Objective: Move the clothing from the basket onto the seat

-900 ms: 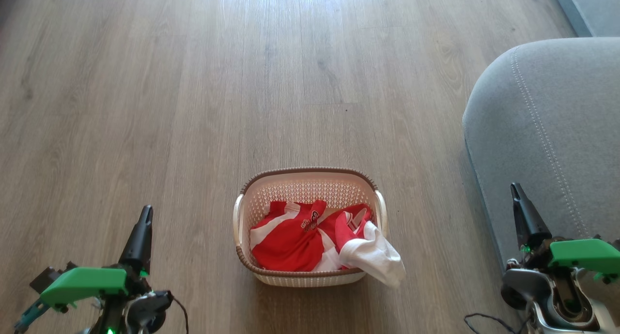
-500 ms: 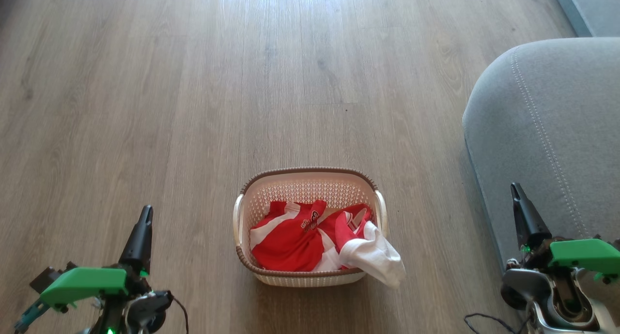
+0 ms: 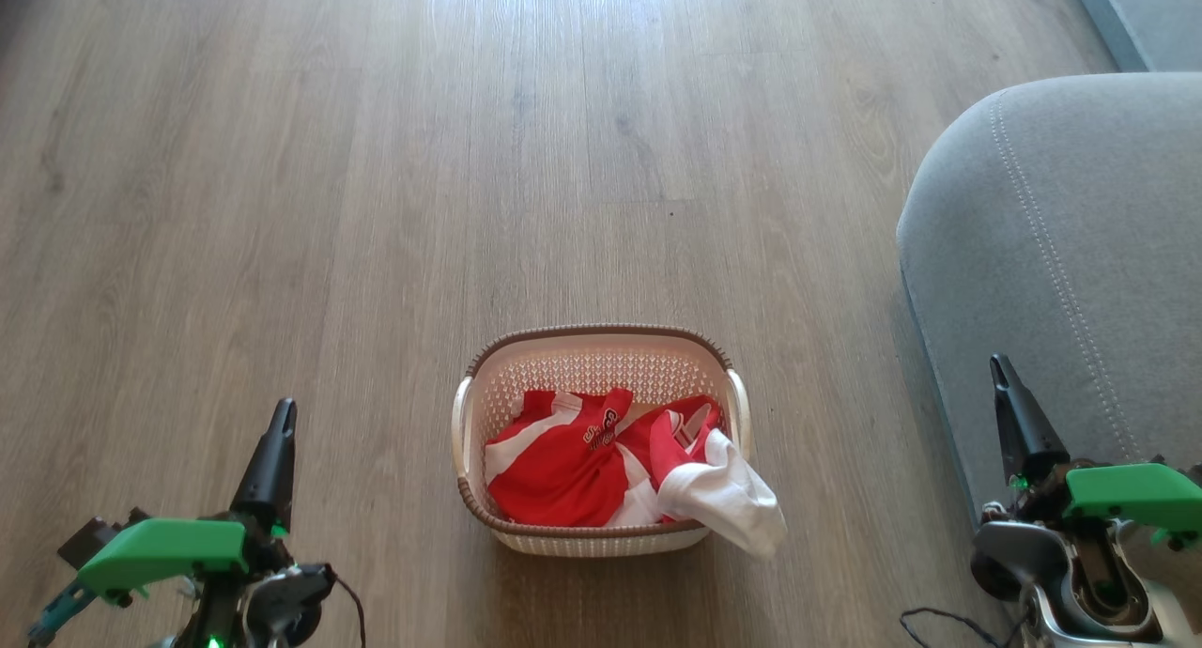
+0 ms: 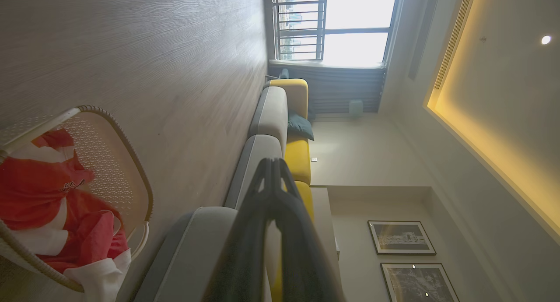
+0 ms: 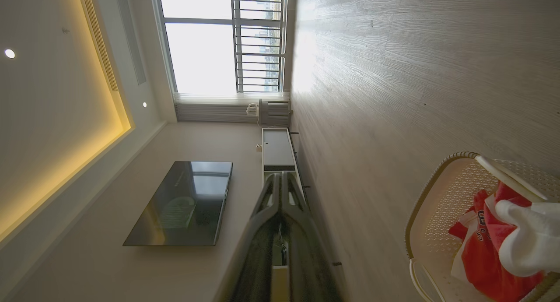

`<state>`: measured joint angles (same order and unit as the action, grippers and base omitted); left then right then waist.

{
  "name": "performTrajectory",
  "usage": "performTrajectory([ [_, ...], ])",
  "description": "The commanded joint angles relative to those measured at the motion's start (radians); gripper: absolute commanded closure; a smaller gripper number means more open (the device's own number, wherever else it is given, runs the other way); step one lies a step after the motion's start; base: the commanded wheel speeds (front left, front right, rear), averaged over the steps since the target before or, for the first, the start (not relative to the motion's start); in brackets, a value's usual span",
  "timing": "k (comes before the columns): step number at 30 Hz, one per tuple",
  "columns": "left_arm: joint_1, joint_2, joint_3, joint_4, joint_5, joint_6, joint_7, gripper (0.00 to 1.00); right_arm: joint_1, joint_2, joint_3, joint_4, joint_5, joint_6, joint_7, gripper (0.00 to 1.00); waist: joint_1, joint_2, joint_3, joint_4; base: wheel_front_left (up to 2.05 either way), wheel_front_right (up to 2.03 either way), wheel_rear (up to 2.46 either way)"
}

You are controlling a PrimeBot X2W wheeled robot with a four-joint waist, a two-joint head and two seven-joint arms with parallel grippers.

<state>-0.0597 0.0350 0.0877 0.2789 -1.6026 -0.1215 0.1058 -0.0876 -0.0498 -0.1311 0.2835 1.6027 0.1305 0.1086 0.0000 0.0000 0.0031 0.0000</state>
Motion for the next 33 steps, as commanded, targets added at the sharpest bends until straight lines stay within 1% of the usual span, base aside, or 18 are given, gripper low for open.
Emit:
performTrajectory([
  [1, -0.048, 0.015, 0.026, -0.034, -0.006, -0.009, 0.007, 1.00, -0.020, 0.000, 0.018, -0.039, 0.006, 0.000, 0.004, 1.00, 0.0000, 0.0000, 0.000, 0.000, 0.00, 0.00, 0.00],
  [8, -0.048, 0.015, 0.026, -0.034, -0.006, -0.009, 0.007, 1.00, -0.020, 0.000, 0.018, -0.039, 0.006, 0.000, 0.004, 1.00, 0.0000, 0.0000, 0.000, 0.000, 0.00, 0.00, 0.00],
  [9, 0.000, -0.001, 0.000, 0.003, 0.000, 0.001, -0.001, 0.00, 0.000, 0.000, 0.001, 0.004, 0.000, 0.000, 0.000, 0.00, 0.0000, 0.0000, 0.000, 0.000, 0.00, 0.00, 0.00],
  [12, 0.022, -0.005, 0.000, 0.045, 0.001, 0.002, -0.002, 0.00, 0.012, 0.003, 0.005, 0.050, 0.000, 0.000, 0.000, 0.00, 0.0000, 0.0000, 0.000, 0.000, 0.00, 0.00, 0.00],
  [13, 0.034, -0.006, -0.001, 0.060, 0.001, 0.002, -0.002, 1.00, 0.022, 0.005, 0.006, 0.066, 0.000, 0.000, 0.000, 1.00, 0.0000, 0.0000, 0.001, 0.000, 0.00, 0.00, 0.00],
  [14, 0.048, -0.006, -0.001, 0.077, 0.001, 0.002, -0.002, 0.00, 0.035, 0.007, 0.007, 0.084, 0.000, 0.000, 0.000, 0.00, 0.0000, 0.0000, 0.001, 0.000, 0.00, 0.00, 0.00],
  [25, 0.005, 0.000, -0.011, 0.083, 0.016, 0.001, -0.028, 0.00, -0.006, -0.002, 0.028, 0.081, -0.018, 0.000, -0.020, 0.00, 0.0000, 0.0000, 0.004, 0.000, 0.00, 0.00, 0.00],
  [33, -0.029, 0.018, -0.041, 0.089, 0.055, 0.000, -0.060, 0.00, -0.043, -0.023, 0.075, 0.091, -0.058, 0.000, -0.058, 0.00, 0.0000, 0.0000, 0.007, -0.001, 0.00, 0.00, 0.00],
])
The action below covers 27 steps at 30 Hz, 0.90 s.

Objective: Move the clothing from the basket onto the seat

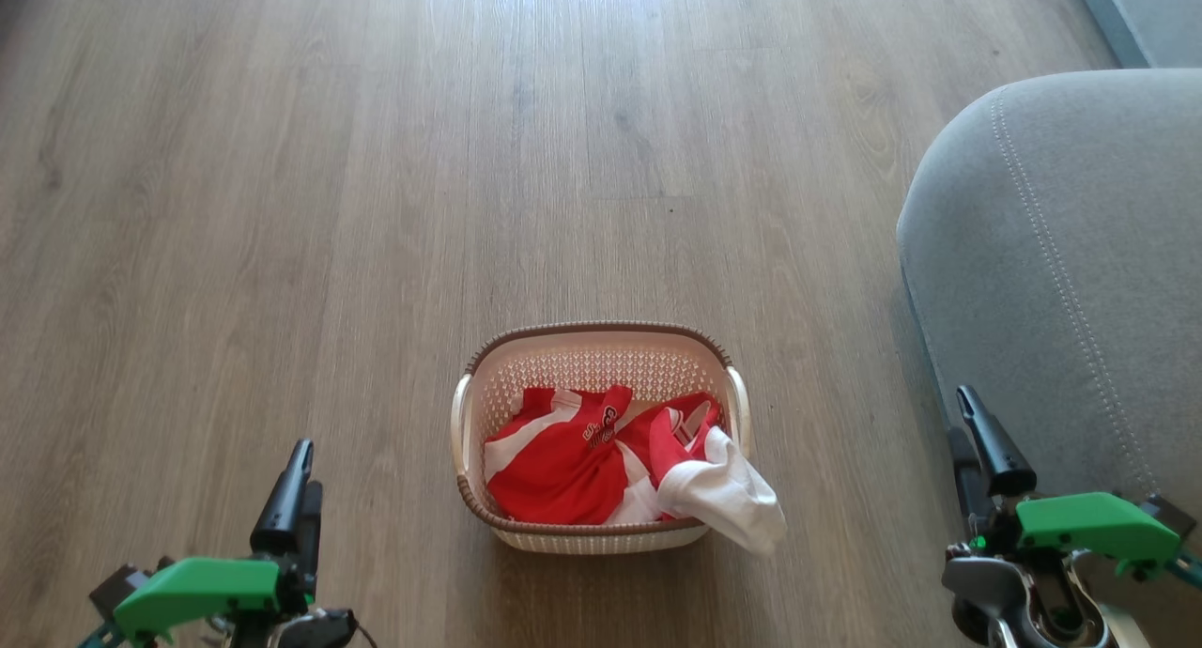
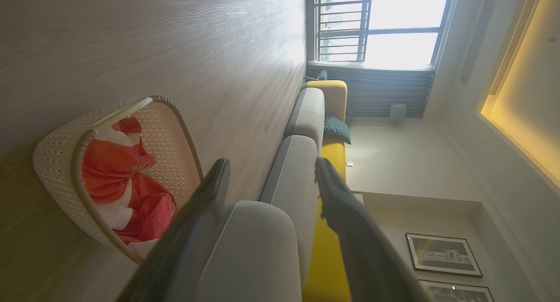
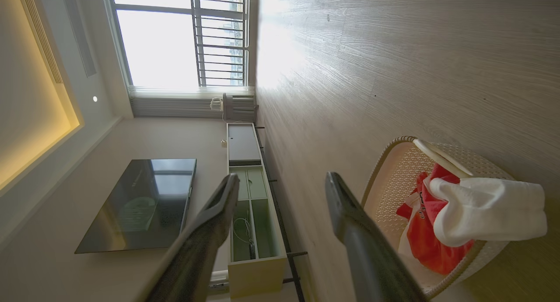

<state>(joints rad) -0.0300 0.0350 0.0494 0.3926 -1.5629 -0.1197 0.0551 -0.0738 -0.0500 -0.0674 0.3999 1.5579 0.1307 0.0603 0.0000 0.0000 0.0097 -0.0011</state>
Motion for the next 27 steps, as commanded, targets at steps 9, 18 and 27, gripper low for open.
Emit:
performTrajectory([
  [9, -0.090, 0.026, -0.003, -0.025, 0.106, -0.003, -0.036, 0.00, -0.099, -0.043, 0.052, -0.014, -0.088, 0.000, -0.038, 0.00, 0.0000, 0.0000, 0.003, -0.001, 0.00, 0.00, 0.00],
  [18, -0.117, 0.031, -0.004, -0.015, 0.213, -0.003, -0.060, 0.00, -0.131, -0.054, 0.086, -0.006, -0.174, 0.000, -0.062, 0.00, 0.0000, 0.0000, 0.004, -0.002, 0.00, 0.00, 0.00],
  [27, -0.148, 0.043, -0.022, -0.006, 0.359, -0.004, -0.086, 0.00, -0.164, -0.068, 0.117, 0.014, -0.296, 0.000, -0.089, 0.00, 0.0000, 0.0000, 0.005, -0.003, 0.00, 0.00, 0.00],
])
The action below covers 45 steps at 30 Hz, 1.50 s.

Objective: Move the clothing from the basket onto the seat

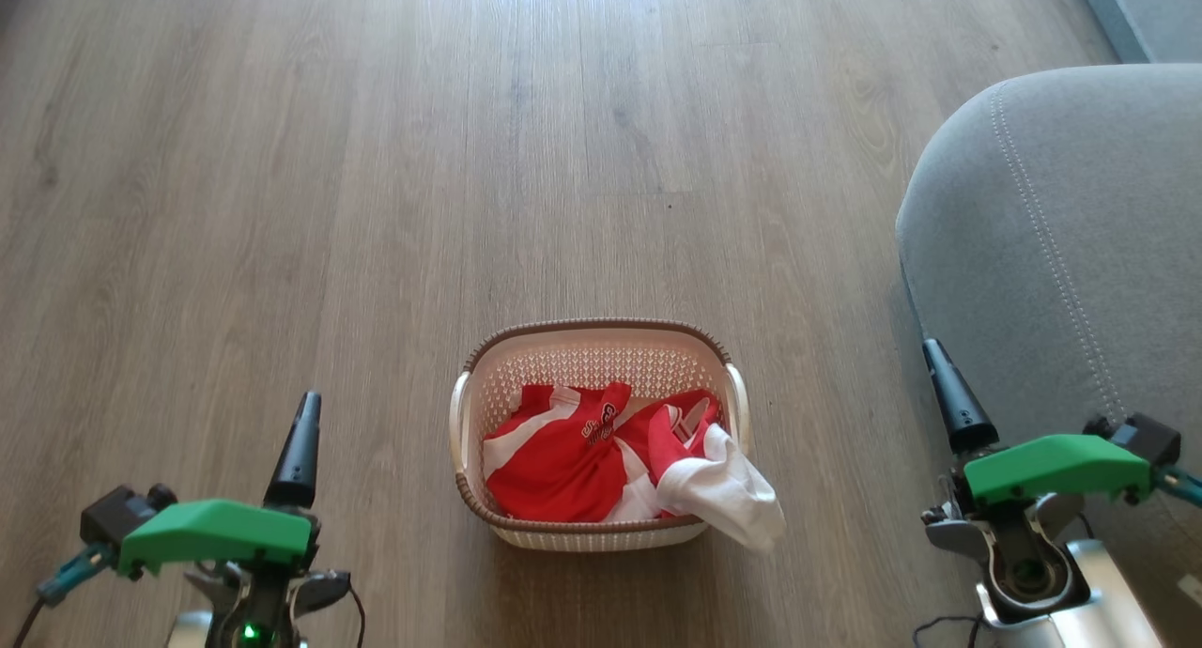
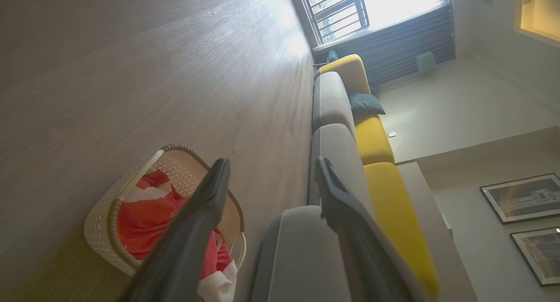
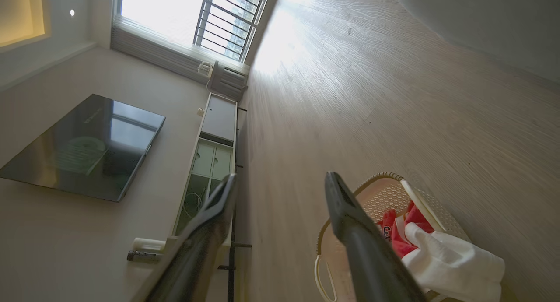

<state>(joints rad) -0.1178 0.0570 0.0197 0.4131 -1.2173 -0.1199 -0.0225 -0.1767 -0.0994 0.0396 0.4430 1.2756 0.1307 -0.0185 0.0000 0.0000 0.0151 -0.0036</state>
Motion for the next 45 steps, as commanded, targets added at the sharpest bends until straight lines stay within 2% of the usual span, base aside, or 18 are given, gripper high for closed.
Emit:
performTrajectory([
  [1, -0.063, 0.022, 0.006, -0.025, 0.030, -0.004, -0.011, 0.00, -0.064, -0.020, 0.012, -0.027, -0.028, 0.000, -0.013, 0.00, 0.0000, 0.0000, -0.001, 0.000, 0.00, 0.00, 0.00],
  [25, -0.131, 0.036, -0.002, 0.008, 0.390, -0.006, -0.082, 0.00, -0.146, -0.039, 0.087, 0.034, -0.364, 0.000, -0.084, 0.00, 0.0000, 0.0000, -0.006, -0.005, 0.00, 0.00, 0.00],
  [45, -0.197, 0.044, -0.012, 0.033, 0.623, -0.008, -0.137, 0.00, -0.225, -0.057, 0.153, 0.073, -0.574, 0.000, -0.140, 0.00, 0.0000, 0.0000, -0.001, -0.006, 0.00, 0.00, 0.00],
])
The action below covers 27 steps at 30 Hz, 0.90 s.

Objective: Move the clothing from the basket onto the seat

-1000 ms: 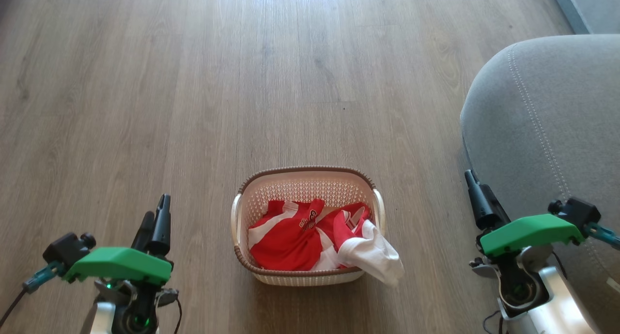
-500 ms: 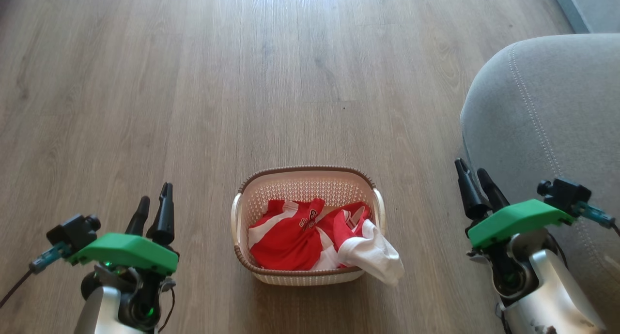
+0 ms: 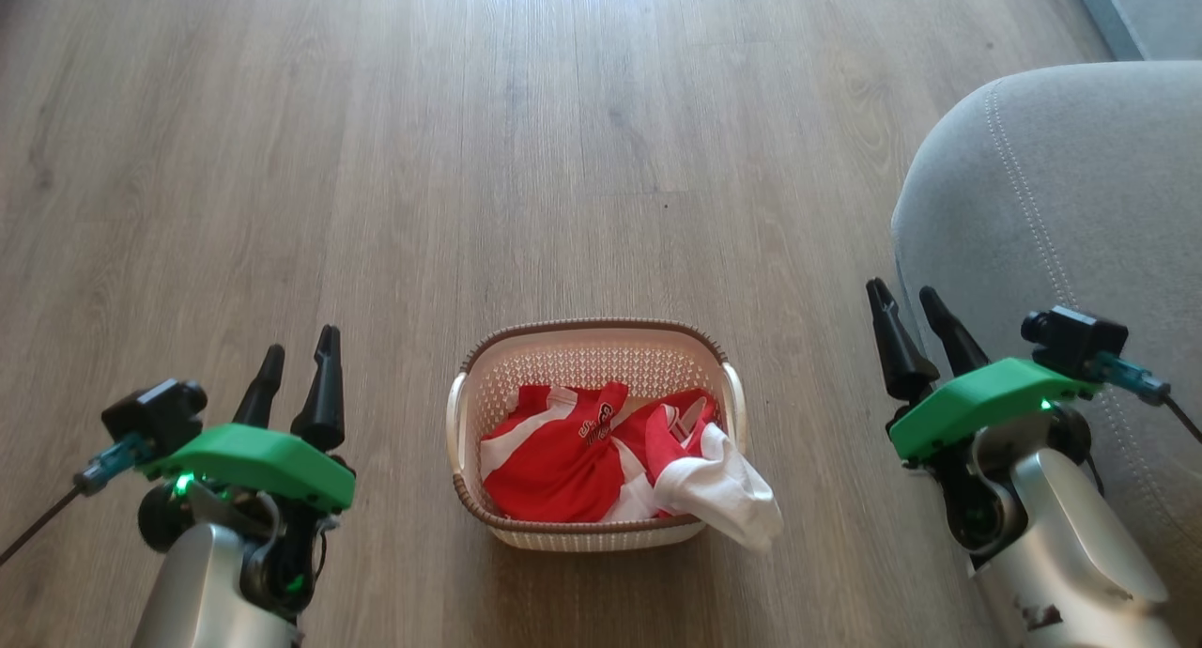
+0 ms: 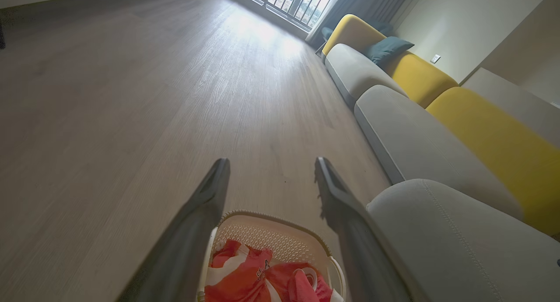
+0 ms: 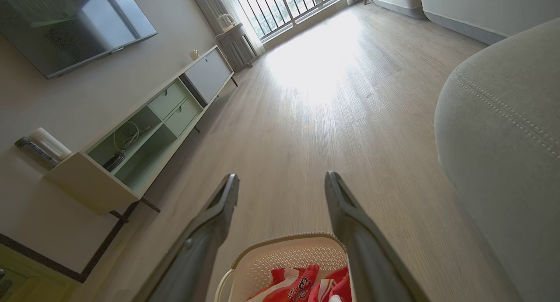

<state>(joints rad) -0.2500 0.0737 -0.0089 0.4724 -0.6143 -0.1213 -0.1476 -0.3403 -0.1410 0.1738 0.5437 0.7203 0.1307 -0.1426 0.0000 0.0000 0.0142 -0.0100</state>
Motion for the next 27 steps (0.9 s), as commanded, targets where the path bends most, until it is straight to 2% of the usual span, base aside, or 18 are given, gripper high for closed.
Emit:
performTrajectory([
  [1, -0.068, 0.028, 0.016, -0.025, 0.032, -0.006, -0.015, 0.00, -0.066, -0.016, 0.021, -0.026, -0.030, 0.000, -0.019, 0.00, 0.0000, 0.0000, 0.001, 0.000, 0.00, 0.00, 0.00],
  [27, -0.156, 0.030, 0.055, 0.023, 0.376, -0.009, -0.094, 0.00, -0.173, -0.037, 0.056, 0.025, -0.333, 0.000, -0.099, 0.00, 0.0000, 0.0000, 0.014, -0.002, 0.00, 0.00, 0.00],
])
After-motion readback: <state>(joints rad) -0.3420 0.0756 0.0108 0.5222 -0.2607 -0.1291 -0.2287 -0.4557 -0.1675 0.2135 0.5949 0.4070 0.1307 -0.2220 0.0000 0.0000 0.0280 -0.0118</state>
